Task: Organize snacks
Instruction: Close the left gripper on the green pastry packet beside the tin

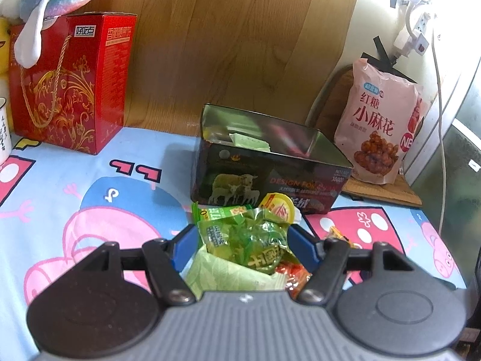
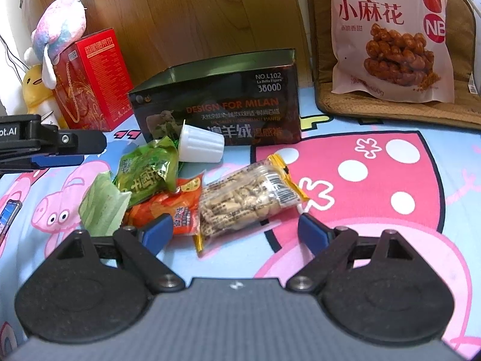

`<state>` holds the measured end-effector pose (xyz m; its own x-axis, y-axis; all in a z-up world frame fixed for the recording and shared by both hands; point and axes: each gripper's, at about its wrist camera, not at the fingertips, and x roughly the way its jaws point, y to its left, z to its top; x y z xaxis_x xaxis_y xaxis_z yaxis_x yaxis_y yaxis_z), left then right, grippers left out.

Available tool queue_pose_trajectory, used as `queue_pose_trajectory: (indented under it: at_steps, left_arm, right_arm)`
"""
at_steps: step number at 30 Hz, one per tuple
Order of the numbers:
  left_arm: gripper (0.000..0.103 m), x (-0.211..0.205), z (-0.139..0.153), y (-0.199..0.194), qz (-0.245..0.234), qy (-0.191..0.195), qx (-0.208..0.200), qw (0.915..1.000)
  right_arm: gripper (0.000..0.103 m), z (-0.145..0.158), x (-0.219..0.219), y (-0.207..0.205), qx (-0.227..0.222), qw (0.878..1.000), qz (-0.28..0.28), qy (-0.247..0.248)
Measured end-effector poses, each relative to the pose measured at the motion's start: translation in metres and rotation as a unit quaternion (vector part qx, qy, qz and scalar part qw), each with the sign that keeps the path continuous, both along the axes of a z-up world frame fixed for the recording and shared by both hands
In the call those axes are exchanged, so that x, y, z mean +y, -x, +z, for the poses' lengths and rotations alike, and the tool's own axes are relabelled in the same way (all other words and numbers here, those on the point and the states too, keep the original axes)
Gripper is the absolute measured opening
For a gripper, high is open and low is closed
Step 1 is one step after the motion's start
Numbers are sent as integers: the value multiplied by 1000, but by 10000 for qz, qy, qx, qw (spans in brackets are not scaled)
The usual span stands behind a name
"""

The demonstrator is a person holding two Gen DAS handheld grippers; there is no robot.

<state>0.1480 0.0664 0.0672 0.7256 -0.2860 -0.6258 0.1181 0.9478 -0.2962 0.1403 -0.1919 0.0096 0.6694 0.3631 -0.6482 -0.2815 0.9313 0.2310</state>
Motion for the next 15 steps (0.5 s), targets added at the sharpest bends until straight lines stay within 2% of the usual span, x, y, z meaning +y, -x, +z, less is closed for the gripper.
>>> queue_pose_trajectory:
  at_steps: [15]
  left_arm:
    - [67, 16, -12, 6, 108, -39, 156, 9998]
  right_arm:
    - [92, 0, 1, -2, -5, 10000, -16, 51]
